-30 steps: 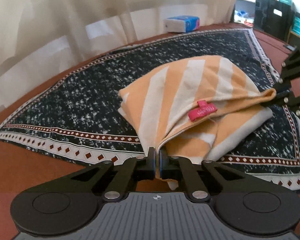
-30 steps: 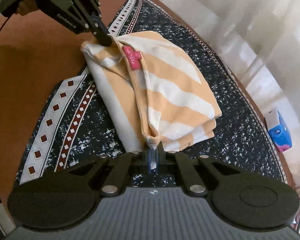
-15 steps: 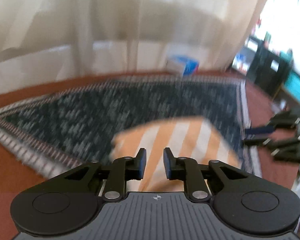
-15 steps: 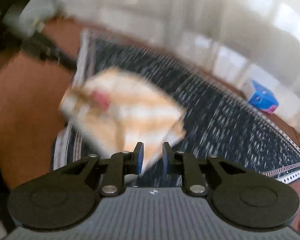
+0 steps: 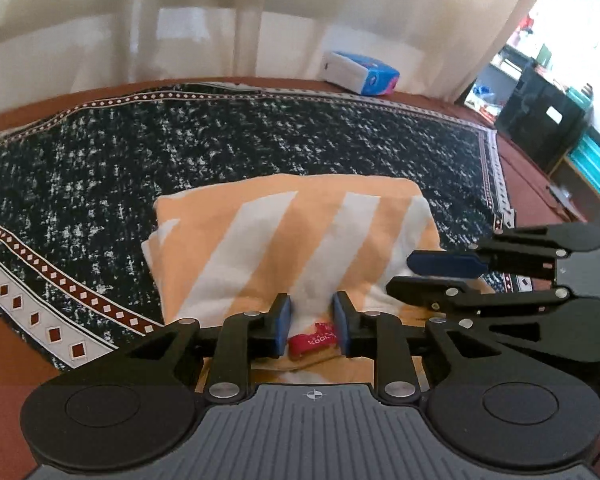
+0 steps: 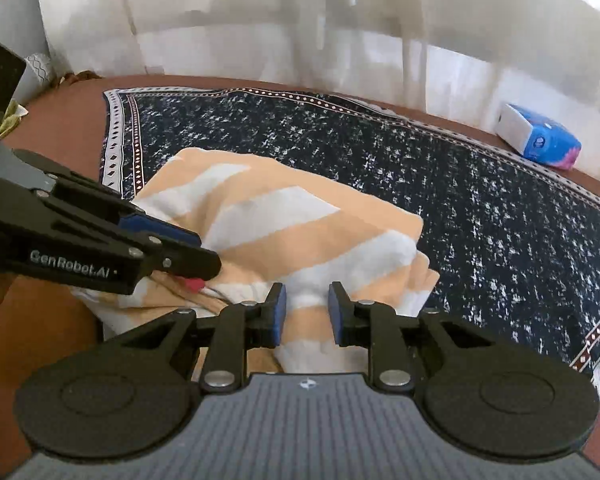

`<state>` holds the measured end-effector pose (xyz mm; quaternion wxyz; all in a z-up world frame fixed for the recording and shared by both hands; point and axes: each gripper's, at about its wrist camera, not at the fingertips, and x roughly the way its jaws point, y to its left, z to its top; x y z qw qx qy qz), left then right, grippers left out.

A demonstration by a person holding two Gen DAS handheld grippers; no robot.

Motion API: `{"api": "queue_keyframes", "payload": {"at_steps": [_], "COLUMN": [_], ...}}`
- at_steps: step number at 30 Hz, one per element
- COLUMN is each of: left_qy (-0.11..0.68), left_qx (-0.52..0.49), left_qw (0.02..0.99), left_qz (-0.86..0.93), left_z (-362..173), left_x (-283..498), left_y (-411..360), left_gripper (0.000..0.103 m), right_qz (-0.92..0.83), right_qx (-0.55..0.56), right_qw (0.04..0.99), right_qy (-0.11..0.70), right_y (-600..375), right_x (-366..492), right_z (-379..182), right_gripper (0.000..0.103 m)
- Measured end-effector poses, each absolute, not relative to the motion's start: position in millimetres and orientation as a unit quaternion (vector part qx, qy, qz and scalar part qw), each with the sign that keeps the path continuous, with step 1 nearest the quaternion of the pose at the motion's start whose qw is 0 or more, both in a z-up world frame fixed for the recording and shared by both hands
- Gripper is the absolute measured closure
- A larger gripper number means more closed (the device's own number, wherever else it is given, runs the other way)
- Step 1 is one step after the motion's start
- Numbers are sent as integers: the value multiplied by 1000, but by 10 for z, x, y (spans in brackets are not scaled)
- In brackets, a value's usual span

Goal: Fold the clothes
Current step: 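Open both tools and lay the folded shirt down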

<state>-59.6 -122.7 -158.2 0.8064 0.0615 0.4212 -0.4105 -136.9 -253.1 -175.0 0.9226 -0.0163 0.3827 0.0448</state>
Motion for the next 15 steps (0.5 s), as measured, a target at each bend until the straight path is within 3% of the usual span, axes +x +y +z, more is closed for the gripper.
{"api": "queue_keyframes", "payload": {"at_steps": [3,13,15], "left_qy": [416,425,419], "left_qx": [76,56,50], "left_qw": [805,807,808], "left_qz": [-415,-406,-410], "left_z": [-1508,-1531,-1408], "left_x": [-667,-801,-823], "left_y": [-1160,-1024,-988], "left_gripper": [64,62,61], "right_qz": [45,33,37], "right_qx": [-13,-19,-29], "right_qw": [922,920,918], "right_qy": [385,389,393], "right_y": [-2540,-2421,-2412], "right_x": [-1369,-1622,-1636], "right_z": [-1638,-1791,-1763], "right_gripper": [75,55,55]}}
